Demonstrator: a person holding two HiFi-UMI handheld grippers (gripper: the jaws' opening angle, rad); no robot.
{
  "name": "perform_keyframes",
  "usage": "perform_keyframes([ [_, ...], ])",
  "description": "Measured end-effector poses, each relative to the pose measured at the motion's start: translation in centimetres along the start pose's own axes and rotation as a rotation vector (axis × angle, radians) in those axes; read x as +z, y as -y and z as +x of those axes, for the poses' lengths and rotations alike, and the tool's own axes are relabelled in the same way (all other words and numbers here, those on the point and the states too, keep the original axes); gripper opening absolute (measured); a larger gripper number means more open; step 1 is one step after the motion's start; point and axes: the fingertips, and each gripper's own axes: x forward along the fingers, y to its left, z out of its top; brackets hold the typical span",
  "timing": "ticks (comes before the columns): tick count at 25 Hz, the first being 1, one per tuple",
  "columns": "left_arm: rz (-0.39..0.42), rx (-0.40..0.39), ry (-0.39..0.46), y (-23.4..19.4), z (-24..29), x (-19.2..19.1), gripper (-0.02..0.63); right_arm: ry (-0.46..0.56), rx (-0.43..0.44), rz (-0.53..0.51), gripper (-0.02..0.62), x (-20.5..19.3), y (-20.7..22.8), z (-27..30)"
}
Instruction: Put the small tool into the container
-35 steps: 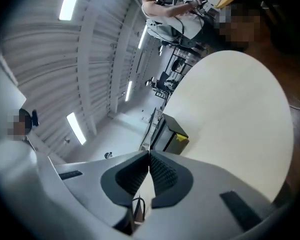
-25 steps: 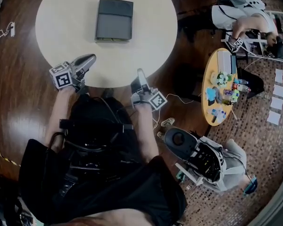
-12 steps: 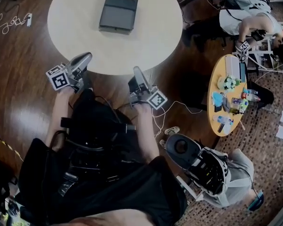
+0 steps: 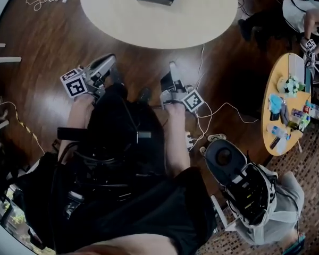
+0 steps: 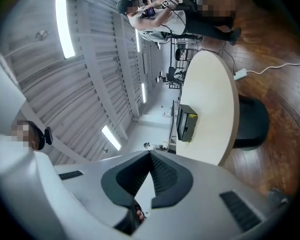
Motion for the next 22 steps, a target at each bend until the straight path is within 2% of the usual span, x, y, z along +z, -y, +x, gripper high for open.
perform_keyframes([
  [6,0.051,-0.049,-0.008,2.2,-0.1,1.4,0.021,0.069,0.053,-0.041,-0.017,1.5,-1.7,-1.1],
  [10,0.05,-0.082,-0.005,2.4,-2.4,2.4,0.021,0.095,0.069,-0.082,-0.017,0.1,-3.2,-0.4],
  [12,0.034,-0.093,0.003,2.3,-4.1,2.6,0.021,0.1,0.08,-0.09,-0.017,-1.5,-4.6,0.1],
  [18,-0.04,-0.111,0.002,0.7,-9.8,2.0,0.02,0.082,0.082,-0.146,-0.017,-9.8,-8.6,0.8],
  [22,-0.078,-0.186,-0.015,1.0,-10.7,1.0,0.018,0.076,0.049,-0.208,-0.017,-13.1,-10.1,-0.2],
])
